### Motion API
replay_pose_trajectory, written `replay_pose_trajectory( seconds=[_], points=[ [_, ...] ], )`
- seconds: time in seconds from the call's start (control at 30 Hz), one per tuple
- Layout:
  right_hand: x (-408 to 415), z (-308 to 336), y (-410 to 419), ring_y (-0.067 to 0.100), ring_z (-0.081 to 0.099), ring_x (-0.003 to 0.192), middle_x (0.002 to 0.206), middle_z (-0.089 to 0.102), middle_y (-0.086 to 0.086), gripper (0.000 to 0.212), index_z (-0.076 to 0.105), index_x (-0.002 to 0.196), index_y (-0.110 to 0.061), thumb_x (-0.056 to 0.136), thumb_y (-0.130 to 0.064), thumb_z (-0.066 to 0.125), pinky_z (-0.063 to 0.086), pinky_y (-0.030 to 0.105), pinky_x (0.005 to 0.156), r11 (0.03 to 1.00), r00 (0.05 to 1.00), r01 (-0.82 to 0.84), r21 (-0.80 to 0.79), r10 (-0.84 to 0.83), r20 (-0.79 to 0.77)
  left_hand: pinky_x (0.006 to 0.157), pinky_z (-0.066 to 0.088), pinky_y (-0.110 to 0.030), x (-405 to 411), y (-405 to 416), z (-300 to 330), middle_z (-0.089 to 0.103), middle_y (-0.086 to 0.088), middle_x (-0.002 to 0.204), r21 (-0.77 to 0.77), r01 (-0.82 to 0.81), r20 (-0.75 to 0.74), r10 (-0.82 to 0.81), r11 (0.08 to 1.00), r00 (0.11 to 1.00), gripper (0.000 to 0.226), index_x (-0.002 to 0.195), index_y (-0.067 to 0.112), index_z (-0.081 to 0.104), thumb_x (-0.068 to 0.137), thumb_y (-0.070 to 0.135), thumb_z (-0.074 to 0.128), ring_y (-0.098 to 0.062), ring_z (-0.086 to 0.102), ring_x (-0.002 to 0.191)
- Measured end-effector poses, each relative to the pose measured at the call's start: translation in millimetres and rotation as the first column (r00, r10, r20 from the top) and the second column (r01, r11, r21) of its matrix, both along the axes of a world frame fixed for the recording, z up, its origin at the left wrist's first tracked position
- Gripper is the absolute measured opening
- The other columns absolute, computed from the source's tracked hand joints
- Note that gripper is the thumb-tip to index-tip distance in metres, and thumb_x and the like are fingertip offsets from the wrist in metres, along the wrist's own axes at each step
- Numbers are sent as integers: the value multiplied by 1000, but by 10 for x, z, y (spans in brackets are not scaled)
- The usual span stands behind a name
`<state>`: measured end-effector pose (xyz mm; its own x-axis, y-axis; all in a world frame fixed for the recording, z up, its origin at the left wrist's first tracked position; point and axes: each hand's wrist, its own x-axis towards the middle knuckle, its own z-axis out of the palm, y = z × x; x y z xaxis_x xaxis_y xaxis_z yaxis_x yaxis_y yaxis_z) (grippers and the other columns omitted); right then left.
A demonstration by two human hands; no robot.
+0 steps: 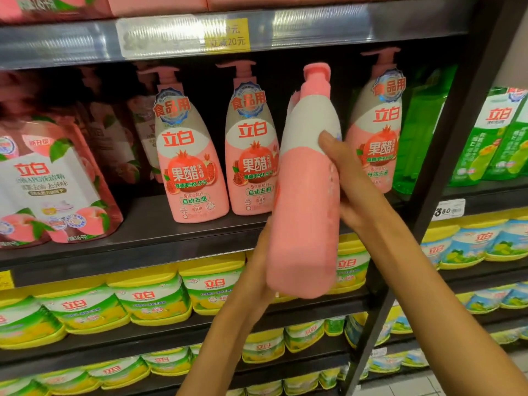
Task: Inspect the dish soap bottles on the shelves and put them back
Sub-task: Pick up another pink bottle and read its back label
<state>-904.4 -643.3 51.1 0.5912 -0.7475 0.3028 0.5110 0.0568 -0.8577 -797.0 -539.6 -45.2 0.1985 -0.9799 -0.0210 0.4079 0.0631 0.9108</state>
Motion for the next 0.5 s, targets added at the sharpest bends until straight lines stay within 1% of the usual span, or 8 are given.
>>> replay_pose_trajectory(
  seconds=[0.03, 0.07, 0.1, 0.17, 0.23, 0.33, 0.43, 0.5],
  points=[
    [-28, 2, -9, 12, 73, 78, 86, 77, 1, 33, 66, 103, -14, 75, -31, 70, 57, 25, 64, 995, 997, 70, -76, -72, -32, 87, 52, -30, 4, -7, 35, 69, 12, 117, -17, -18, 49, 18, 1000, 999, 31, 112, 47, 66, 97, 52, 40, -7, 63, 110],
    [-53, -2, -11, 13, 73, 80, 90, 77, 2, 41, 63, 109, -11, 74, -29, 73, 57, 25, 65, 981, 988, 133, -140, -143, -64, 92, 49, -32, -2, -9, 57, 68, 11, 119, -45, -46, 93, 50, 998, 994, 34, 109, 47, 67, 88, 62, 46, -7, 62, 113],
    [-78, -3, -12, 15, 73, 83, 96, 76, 4, 51, 60, 115, -9, 72, -29, 78, 57, 26, 66, 965, 973, 190, -182, -209, -96, 95, 48, -34, -13, -13, 46, 69, 7, 119, -71, -92, 128, 101, 993, 987, 45, 111, 42, 68, 79, 69, 52, -10, 62, 114],
    [-118, 2, -14, 18, 73, 86, 102, 74, 8, 58, 57, 120, -9, 72, -28, 84, 57, 27, 67, 938, 944, 274, -214, -304, -125, 85, 54, -33, -105, -30, 62, 71, -1, 114, -126, -161, 254, 188, 979, 949, 67, 117, 30, 65, 67, 74, 63, -16, 66, 108],
    [-162, 28, -20, 16, 73, 85, 101, 73, 8, 52, 56, 118, -10, 76, -26, 81, 57, 26, 65, 928, 929, 307, -212, -340, -145, 74, 57, -26, -243, -49, 96, 72, -1, 108, -182, -193, 331, 245, 964, 911, 71, 116, 23, 63, 58, 62, 74, -18, 69, 100],
    [-272, 61, -63, 14, 73, 83, 98, 74, 5, 46, 58, 115, -11, 78, -29, 78, 57, 23, 64, 926, 929, 273, -261, -325, -178, 76, 59, -30, -418, -92, 145, 73, -3, 105, -196, -229, 291, 280, 954, 915, 64, 113, 19, 65, 57, 48, 74, -20, 70, 97],
    [-430, 85, -141, 14, 74, 84, 99, 75, 1, 58, 57, 117, -15, 71, -44, 75, 57, 23, 64, 951, 951, 207, -231, -251, -182, 80, 59, -34, -459, -125, 176, 73, -6, 106, -202, -224, 234, 270, 953, 934, 63, 113, 17, 66, 59, 48, 76, -24, 70, 99],
    [-516, 91, -207, 17, 74, 86, 100, 76, 2, 57, 57, 119, -14, 75, -46, 75, 57, 27, 68, 959, 964, 158, -235, -202, -175, 82, 57, -32, -480, -125, 188, 72, -7, 111, -212, -167, 180, 206, 963, 962, 67, 113, 17, 68, 58, 53, 81, -24, 68, 104]
  ],
)
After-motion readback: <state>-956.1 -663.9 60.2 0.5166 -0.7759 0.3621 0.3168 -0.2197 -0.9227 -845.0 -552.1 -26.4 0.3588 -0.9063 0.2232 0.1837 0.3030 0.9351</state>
